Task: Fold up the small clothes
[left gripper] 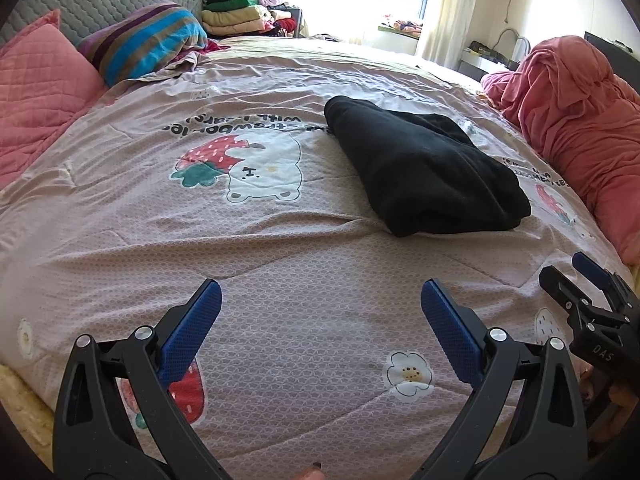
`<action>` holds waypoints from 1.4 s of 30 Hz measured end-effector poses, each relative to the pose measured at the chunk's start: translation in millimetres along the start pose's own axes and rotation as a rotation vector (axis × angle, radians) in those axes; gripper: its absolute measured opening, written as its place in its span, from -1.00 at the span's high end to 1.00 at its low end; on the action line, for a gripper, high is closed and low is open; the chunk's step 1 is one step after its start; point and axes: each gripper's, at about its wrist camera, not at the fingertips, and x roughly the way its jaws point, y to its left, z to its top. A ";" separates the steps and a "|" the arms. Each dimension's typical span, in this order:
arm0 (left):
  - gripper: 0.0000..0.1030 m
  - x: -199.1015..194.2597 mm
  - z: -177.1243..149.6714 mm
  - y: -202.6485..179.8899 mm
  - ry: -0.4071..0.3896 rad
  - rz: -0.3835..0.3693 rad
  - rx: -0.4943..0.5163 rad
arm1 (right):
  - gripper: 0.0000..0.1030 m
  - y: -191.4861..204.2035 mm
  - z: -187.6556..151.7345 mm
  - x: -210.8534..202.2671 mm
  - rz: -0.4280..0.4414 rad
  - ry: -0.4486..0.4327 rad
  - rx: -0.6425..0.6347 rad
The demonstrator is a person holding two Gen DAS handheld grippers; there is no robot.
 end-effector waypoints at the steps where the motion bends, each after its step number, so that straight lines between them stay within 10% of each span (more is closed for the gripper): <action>1: -0.82 -0.1 -0.1 0.0 0.000 0.000 0.000 | -0.91 -0.1 -0.1 0.1 0.000 0.001 -0.001; 42: -0.82 -2.1 1.1 5.0 0.017 0.031 -0.019 | -0.91 -3.9 1.6 -1.1 -0.005 0.025 0.011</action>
